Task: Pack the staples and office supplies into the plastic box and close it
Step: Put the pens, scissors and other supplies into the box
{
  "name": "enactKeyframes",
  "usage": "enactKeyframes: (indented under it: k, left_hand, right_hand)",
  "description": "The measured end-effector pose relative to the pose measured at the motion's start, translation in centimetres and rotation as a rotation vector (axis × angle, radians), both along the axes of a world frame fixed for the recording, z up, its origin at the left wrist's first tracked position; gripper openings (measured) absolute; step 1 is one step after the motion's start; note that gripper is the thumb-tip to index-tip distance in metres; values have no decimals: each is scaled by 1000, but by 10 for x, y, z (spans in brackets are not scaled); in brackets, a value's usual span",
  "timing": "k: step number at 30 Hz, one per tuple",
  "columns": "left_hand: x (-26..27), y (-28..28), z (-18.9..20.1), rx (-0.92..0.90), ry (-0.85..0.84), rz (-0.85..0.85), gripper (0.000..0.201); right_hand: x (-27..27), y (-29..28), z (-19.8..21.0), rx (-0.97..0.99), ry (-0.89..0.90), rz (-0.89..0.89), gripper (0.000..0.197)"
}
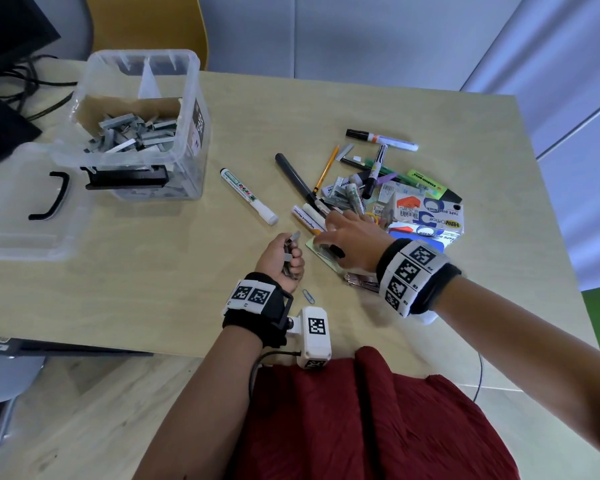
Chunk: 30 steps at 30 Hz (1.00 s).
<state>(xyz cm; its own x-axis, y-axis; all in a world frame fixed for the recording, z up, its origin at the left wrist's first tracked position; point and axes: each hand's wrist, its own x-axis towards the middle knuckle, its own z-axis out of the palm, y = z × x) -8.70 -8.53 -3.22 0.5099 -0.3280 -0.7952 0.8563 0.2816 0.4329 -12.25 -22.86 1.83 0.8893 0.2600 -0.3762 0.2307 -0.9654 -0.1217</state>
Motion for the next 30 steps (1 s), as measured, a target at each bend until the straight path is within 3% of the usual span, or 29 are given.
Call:
enactKeyframes:
  k: [6, 11, 16, 20, 26, 30]
  left_hand:
    - [-2, -1, -1, 13, -8, 56, 33]
    - [-2, -2, -2, 33, -12, 120, 32]
    - [-1, -6, 1, -5, 17, 140, 28]
    - [1, -2, 3, -19, 17, 29, 33]
    - [2, -1, 3, -7, 14, 0, 34]
    - [1, 0, 1, 1, 9, 5, 34]
  right_hand:
    - [3, 4, -4, 13, -34, 33, 28]
    - [5, 12, -2, 447, -143, -229, 29]
    - [10, 22, 6, 557, -170, -171, 32]
    - [18, -2, 3, 443, -189, -199, 26]
    - [12, -9, -6, -2, -84, 44, 40]
    - [11, 1, -7, -104, -83, 110, 38]
